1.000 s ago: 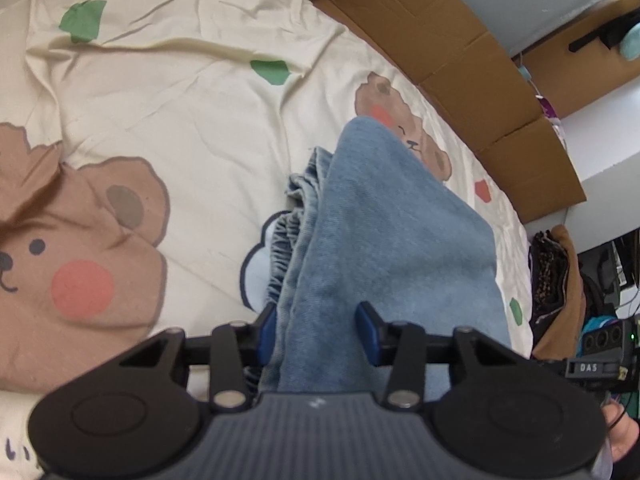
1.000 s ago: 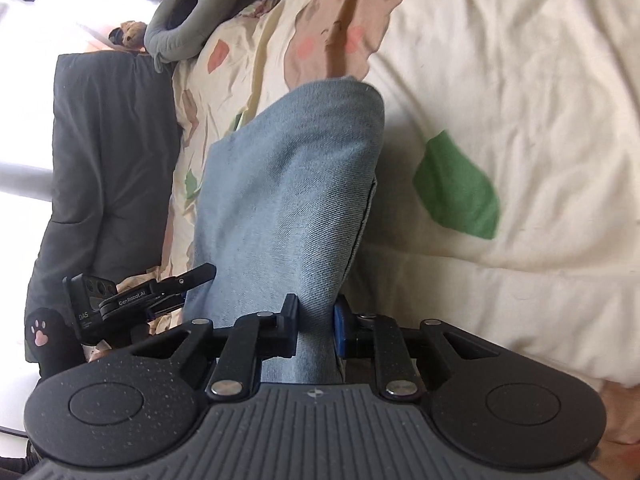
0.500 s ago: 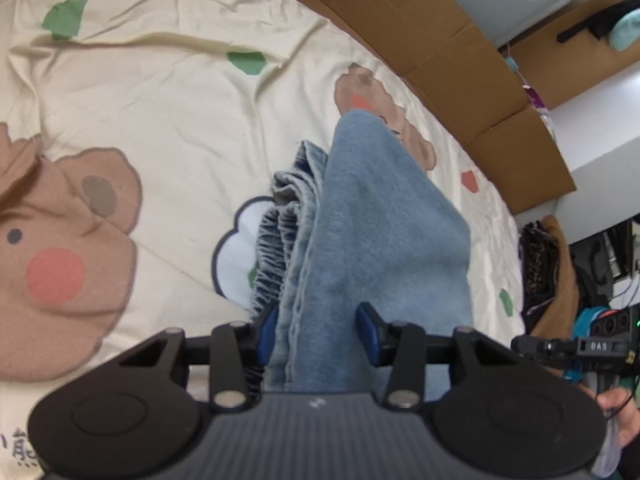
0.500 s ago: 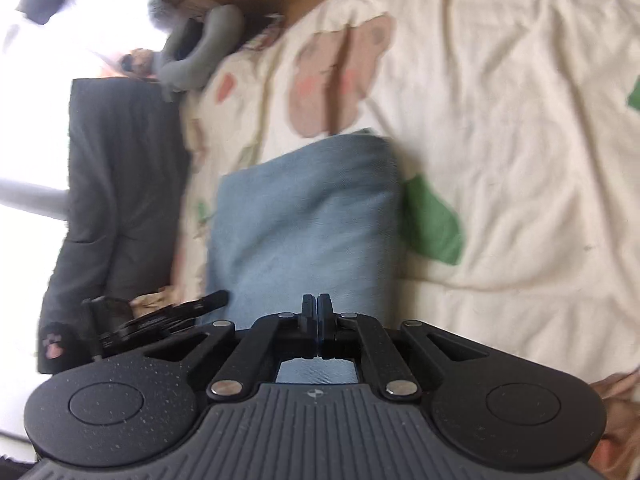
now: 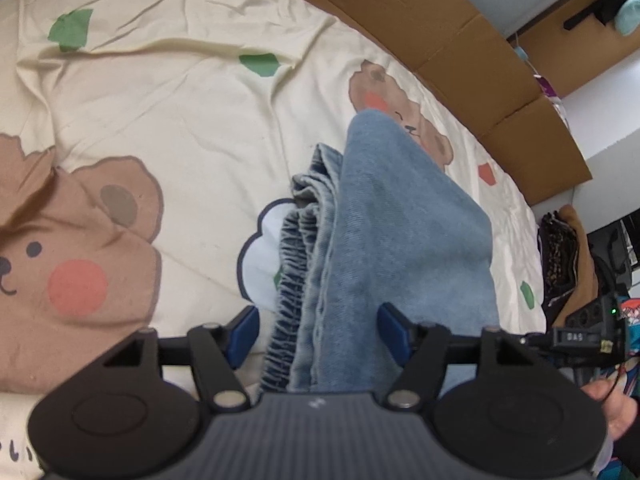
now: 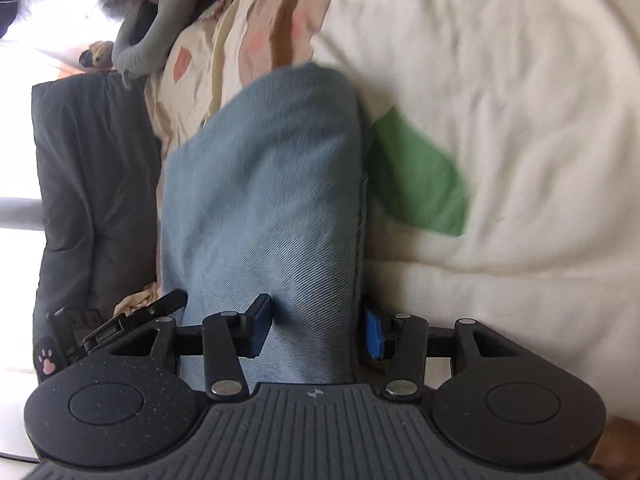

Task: Fold clothes

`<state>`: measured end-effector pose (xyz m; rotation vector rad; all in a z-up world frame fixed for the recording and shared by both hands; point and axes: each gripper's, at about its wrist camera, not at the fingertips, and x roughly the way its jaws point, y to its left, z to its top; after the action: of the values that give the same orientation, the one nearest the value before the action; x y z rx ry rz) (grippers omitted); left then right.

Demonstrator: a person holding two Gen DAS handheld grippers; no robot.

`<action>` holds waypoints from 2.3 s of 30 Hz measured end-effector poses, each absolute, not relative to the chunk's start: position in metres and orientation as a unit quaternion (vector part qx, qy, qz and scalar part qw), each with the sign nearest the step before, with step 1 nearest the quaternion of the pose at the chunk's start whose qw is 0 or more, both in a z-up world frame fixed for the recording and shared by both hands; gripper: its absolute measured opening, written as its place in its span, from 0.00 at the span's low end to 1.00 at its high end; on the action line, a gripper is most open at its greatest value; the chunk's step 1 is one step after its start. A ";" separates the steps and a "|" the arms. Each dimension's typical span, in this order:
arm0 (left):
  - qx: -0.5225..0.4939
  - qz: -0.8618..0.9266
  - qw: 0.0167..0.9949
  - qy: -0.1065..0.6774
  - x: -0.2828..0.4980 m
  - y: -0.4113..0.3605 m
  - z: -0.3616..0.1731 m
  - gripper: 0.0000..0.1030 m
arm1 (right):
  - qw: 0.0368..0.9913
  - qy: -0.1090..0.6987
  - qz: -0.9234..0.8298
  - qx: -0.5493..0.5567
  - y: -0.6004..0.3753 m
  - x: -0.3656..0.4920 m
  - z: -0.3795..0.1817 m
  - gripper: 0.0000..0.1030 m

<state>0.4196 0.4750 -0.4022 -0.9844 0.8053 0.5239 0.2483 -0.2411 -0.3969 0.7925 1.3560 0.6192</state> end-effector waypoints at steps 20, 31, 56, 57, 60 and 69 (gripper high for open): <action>-0.507 0.154 0.767 0.362 0.446 0.447 -0.415 0.56 | 0.704 0.569 0.291 0.311 -0.266 0.236 -0.329 0.17; -0.507 0.096 0.769 0.376 0.489 0.412 -0.419 0.54 | 0.718 0.573 0.263 0.295 -0.327 0.232 -0.320 0.17; -0.530 0.110 0.754 0.373 0.509 0.432 -0.438 0.74 | 0.718 0.605 0.179 0.294 -0.351 0.223 -0.364 0.40; -0.537 0.111 0.749 0.373 0.510 0.433 -0.441 0.75 | 0.718 0.605 0.179 0.294 -0.350 0.223 -0.365 0.41; -0.558 0.107 0.737 0.365 0.508 0.435 -0.452 0.79 | 0.718 0.602 0.182 0.297 -0.349 0.225 -0.367 0.43; -0.602 0.077 0.715 0.347 0.503 0.442 -0.470 0.52 | 0.719 0.596 0.191 0.302 -0.341 0.236 -0.374 0.52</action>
<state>0.5034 0.4425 -0.4700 -1.3329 0.7676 0.1703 0.2360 -0.3414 -0.3744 0.6669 1.3171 0.4224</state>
